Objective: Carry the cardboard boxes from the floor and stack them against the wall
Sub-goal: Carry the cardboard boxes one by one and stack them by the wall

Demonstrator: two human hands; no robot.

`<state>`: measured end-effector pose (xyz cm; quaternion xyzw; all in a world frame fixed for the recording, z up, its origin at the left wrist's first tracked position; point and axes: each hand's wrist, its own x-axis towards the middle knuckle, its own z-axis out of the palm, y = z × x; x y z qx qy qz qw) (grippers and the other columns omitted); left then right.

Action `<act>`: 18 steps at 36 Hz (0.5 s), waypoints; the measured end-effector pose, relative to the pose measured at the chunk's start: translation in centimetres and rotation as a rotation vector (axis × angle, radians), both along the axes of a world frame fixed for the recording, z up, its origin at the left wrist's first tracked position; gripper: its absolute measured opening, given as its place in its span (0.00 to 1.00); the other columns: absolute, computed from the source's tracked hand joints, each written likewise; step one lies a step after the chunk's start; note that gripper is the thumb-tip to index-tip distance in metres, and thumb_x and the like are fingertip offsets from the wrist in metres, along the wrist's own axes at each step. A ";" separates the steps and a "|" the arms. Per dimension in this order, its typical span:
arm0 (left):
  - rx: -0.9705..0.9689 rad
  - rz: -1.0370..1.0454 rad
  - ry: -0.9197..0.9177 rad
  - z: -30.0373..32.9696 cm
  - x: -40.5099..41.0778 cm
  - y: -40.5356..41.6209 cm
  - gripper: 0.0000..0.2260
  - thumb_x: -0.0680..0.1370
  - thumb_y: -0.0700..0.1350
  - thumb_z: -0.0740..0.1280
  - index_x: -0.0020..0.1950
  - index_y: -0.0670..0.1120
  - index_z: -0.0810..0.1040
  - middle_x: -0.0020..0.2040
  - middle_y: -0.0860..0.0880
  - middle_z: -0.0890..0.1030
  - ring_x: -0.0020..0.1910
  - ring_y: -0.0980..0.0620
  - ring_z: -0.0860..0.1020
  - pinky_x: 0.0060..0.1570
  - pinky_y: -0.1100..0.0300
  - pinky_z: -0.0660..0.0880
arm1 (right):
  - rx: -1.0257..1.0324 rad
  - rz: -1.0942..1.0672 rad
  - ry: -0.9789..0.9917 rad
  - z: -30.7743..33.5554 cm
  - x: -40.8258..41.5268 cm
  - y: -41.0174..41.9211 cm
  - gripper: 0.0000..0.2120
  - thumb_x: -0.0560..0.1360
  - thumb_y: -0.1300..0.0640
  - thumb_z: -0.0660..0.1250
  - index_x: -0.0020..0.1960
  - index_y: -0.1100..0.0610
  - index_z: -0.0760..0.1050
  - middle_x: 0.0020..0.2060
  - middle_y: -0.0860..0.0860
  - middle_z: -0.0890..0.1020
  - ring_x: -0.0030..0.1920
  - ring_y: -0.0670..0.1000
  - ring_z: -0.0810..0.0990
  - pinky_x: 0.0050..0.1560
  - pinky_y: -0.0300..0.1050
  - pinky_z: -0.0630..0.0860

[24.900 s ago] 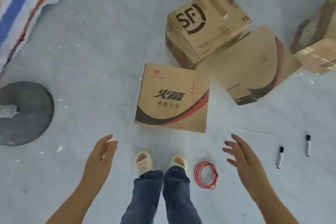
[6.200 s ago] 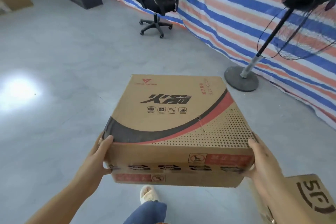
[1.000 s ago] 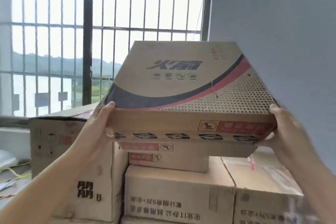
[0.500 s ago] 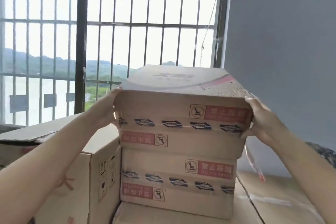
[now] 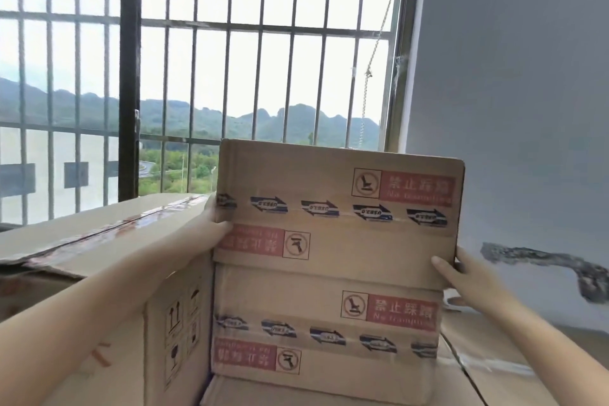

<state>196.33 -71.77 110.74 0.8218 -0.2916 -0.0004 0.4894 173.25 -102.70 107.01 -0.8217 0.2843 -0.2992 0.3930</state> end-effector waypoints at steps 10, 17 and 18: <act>0.101 0.106 -0.057 -0.6 2.3 -1.3 0.34 0.80 0.39 0.57 0.77 0.50 0.37 0.68 0.38 0.70 0.62 0.40 0.73 0.60 0.56 0.66 | -0.021 0.000 -0.142 -0.8 1.2 -0.3 0.21 0.80 0.54 0.61 0.72 0.51 0.65 0.61 0.54 0.77 0.61 0.58 0.76 0.60 0.58 0.74; 0.090 0.112 -0.145 -1.0 2.0 -1.4 0.34 0.80 0.38 0.57 0.77 0.51 0.38 0.63 0.39 0.73 0.51 0.43 0.74 0.49 0.60 0.64 | -0.022 0.041 -0.191 -1.5 0.7 0.0 0.21 0.80 0.53 0.60 0.72 0.50 0.64 0.63 0.50 0.75 0.61 0.51 0.74 0.60 0.56 0.74; 0.085 0.118 -0.148 -1.0 1.9 -1.4 0.34 0.80 0.38 0.58 0.77 0.50 0.39 0.63 0.38 0.74 0.54 0.41 0.75 0.50 0.59 0.65 | -0.025 0.041 -0.173 -1.5 0.4 0.2 0.21 0.80 0.53 0.60 0.73 0.50 0.63 0.64 0.50 0.74 0.61 0.50 0.73 0.59 0.53 0.74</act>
